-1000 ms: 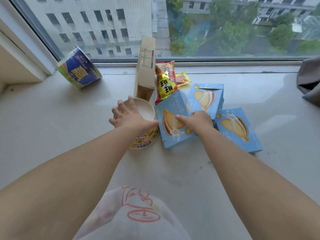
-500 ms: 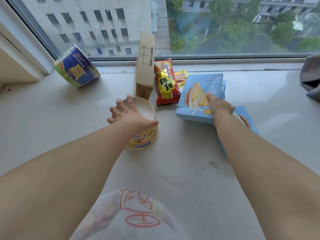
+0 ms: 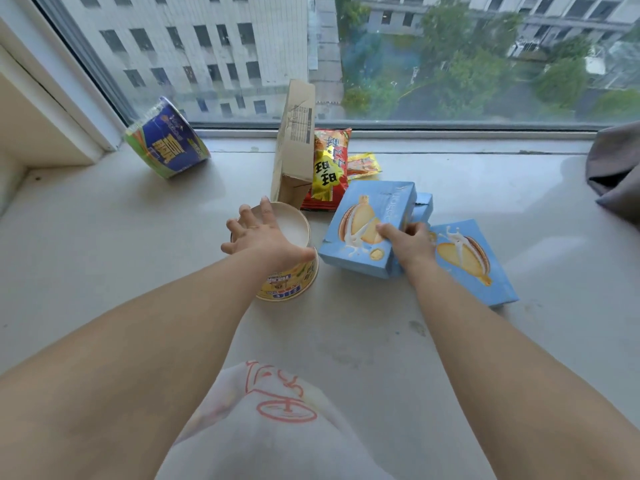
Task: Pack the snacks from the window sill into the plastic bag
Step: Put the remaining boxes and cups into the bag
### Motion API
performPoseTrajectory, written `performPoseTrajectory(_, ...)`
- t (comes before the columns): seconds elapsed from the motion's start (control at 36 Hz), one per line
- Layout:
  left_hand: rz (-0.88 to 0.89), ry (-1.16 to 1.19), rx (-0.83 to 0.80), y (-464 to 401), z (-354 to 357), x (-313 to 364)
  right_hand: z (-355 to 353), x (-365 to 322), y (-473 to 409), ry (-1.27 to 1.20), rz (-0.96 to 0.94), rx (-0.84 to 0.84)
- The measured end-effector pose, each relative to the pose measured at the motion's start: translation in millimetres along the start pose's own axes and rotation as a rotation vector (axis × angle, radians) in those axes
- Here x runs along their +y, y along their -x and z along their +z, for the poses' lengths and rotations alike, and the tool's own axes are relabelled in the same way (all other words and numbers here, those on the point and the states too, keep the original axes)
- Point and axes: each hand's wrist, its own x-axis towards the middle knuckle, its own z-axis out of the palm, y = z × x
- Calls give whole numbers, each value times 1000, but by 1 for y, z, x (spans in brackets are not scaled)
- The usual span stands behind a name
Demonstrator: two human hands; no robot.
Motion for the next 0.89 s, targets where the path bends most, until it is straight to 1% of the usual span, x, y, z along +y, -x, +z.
performPoseTrajectory(0.11,12,4,-3,22,5,-11,-10,16,28,-70,77,-38)
performPoseTrajectory(0.17,25,-2,2,36,8,-20,-15,23,37,-99,83,-51)
performPoseTrajectory(0.28,67,13,8,67,6,-47,-29,20,74,-184,109,-64)
performPoseTrajectory(0.33,39,50,4,82,1,-62,-35,19,95,-263,129,-95)
performPoseTrajectory(0.42,-29,166,66,101,-19,-79,-46,18,127,-346,98,-139)
performPoseTrajectory(0.47,-17,235,142,114,-42,-84,-55,18,148,-377,63,-159)
performPoseTrajectory(0.56,42,362,238,137,-76,-92,-69,23,177,-394,8,-186)
performPoseTrajectory(0.72,230,590,391,195,-119,-128,-98,36,229,-471,-94,-221)
performPoseTrajectory(0.81,325,649,400,231,-129,-146,-112,40,256,-497,-151,-226)
performPoseTrajectory(0.89,409,690,328,263,-127,-166,-124,49,281,-509,-220,-231)
